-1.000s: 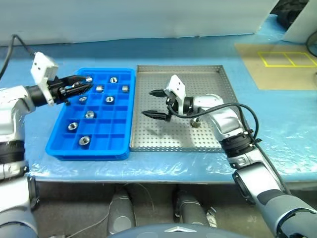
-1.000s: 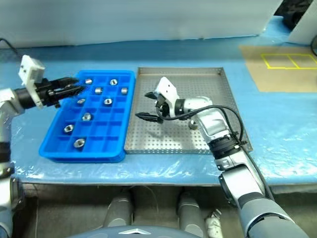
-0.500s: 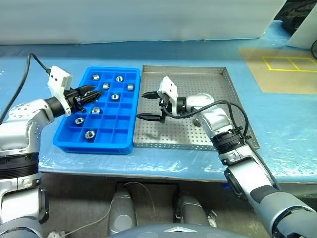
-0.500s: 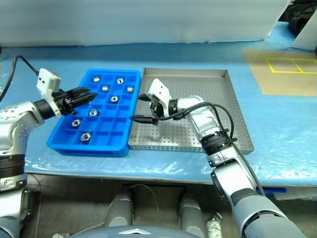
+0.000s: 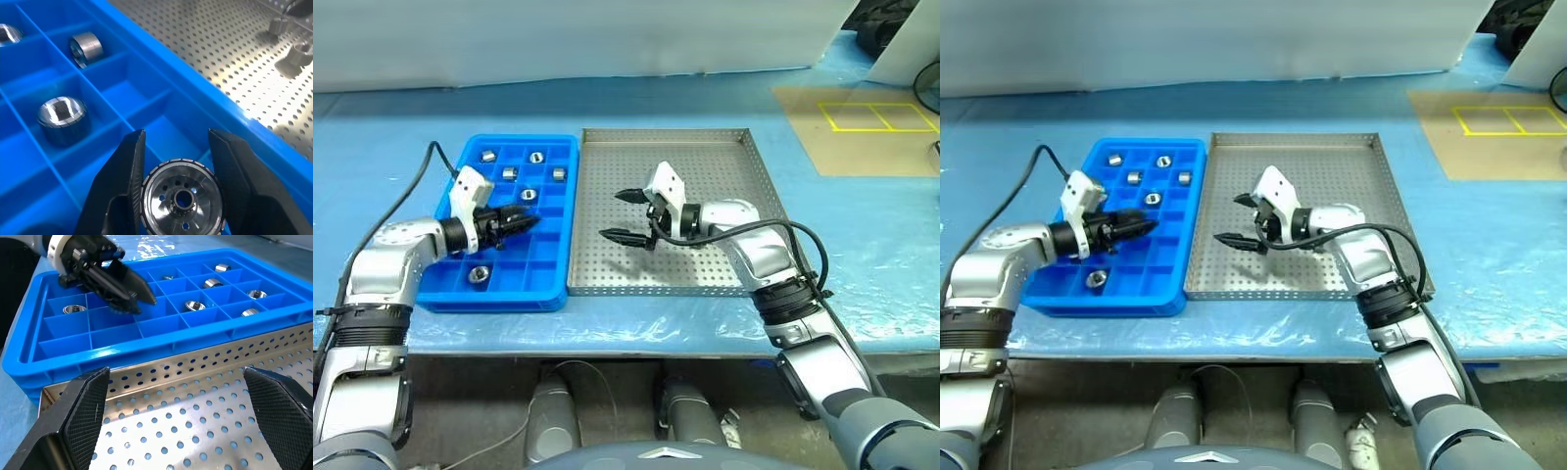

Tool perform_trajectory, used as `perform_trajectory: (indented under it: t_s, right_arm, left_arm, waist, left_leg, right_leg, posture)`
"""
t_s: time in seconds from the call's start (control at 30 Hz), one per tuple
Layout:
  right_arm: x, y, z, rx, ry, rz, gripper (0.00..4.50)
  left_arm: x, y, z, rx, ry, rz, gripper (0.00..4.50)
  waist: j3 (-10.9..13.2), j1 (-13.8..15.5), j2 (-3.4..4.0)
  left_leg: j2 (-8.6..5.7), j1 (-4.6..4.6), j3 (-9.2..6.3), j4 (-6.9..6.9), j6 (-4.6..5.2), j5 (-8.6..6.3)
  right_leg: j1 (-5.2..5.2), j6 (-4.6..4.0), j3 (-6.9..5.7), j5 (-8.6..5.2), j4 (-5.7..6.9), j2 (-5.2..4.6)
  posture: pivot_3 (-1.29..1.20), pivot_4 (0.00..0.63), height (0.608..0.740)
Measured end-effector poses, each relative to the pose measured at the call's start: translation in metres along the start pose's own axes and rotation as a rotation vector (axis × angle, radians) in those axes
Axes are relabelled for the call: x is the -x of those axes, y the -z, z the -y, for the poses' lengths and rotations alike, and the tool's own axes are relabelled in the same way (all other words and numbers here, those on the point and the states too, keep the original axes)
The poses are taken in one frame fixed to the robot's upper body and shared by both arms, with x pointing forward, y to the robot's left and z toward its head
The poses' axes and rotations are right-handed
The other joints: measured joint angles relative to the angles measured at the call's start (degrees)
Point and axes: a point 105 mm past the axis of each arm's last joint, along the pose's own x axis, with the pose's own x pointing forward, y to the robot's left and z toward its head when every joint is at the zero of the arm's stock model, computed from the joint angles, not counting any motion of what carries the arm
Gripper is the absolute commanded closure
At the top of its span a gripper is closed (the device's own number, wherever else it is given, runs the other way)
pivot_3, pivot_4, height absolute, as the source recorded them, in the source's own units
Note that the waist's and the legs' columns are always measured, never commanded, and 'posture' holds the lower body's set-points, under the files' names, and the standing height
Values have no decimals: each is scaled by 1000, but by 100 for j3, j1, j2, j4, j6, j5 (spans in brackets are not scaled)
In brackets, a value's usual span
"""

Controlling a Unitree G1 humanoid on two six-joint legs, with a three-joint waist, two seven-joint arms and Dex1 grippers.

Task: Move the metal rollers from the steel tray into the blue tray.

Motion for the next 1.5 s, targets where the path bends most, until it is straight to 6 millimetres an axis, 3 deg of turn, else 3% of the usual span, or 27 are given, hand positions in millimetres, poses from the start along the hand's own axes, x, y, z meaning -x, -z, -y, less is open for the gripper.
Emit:
perform_trajectory:
  t_s: [0.5, 0.53, 0.63, 0.7, 0.83, 1.0, 1.17, 1.37, 1.5]
  right_arm:
    - [1, 2, 3, -5, 20, -9, 0]
    - [1, 2, 3, -5, 20, -9, 0]
    - [2, 2, 3, -4, 22, -9, 0]
    - [2, 2, 3, -3, 24, -11, 0]
    - [3, 3, 4, -3, 30, -16, 0]
    - [7, 4, 8, -5, 61, -20, 0]
    - [21, 3, 16, 7, 124, -27, 0]
    - [55, 9, 20, 10, 243, -67, 0]
    - [77, 13, 21, -5, 335, -87, 0]
  left_arm:
    - [6, 13, 5, -35, -2, -30, 2801]
    - [6, 13, 4, -36, -3, -31, 2071]
    - [5, 10, 0, -47, -25, -28, 1284]
    - [4, 9, -10, -53, -71, -37, 1284]
    - [6, -22, -28, -68, -122, 21, 1284]
    - [7, -88, -31, -219, -100, 144, 1284]
    - [-29, -118, -21, -303, 16, 169, 1284]
    - [-87, -118, 6, -360, 184, 106, 1284]
    - [-115, -115, 28, -375, 267, 78, 1284]
  waist:
    - [-4, -45, 0]
    - [-4, -45, 1]
    - [-4, -44, 1]
    - [-4, -49, 1]
    - [-4, -43, -1]
    - [-4, -41, -1]
    - [-5, -46, -3]
    - [-5, -120, -4]
    - [-5, -222, -4]
  left_leg:
    - [-1, 14, 4, 5, 2, 4]
    - [-2, 15, 4, 5, 2, 4]
    - [-1, 17, 4, 5, 1, 5]
    - [-2, 18, 4, 5, 0, 7]
    - [-1, 12, 4, 8, 2, 12]
    - [-11, 8, 4, 7, 7, 10]
    - [-16, 8, 5, 14, 10, 9]
    - [-18, 9, 5, 19, 19, 5]
    - [-21, 12, 5, 22, 32, -3]
  right_leg:
    - [11, -1, 7, -1, 2, -1]
    - [12, -1, 8, -1, 2, -1]
    - [13, -1, 8, -1, 4, -1]
    - [13, -1, 8, -1, 4, -1]
    - [12, 0, 7, 0, 5, -1]
    - [13, 0, 7, 0, -1, 0]
    - [22, 3, 9, 2, -3, -1]
    - [27, 30, 19, 19, -10, 2]
    - [42, 29, 28, 19, -29, 2]
  posture:
    - [-132, 150, 740]
    - [-134, 150, 740]
    - [-139, 150, 740]
    - [-142, 150, 740]
    - [-160, 150, 740]
    - [-203, 150, 740]
    - [-345, 150, 740]
    - [-491, 150, 740]
    - [-617, 150, 740]
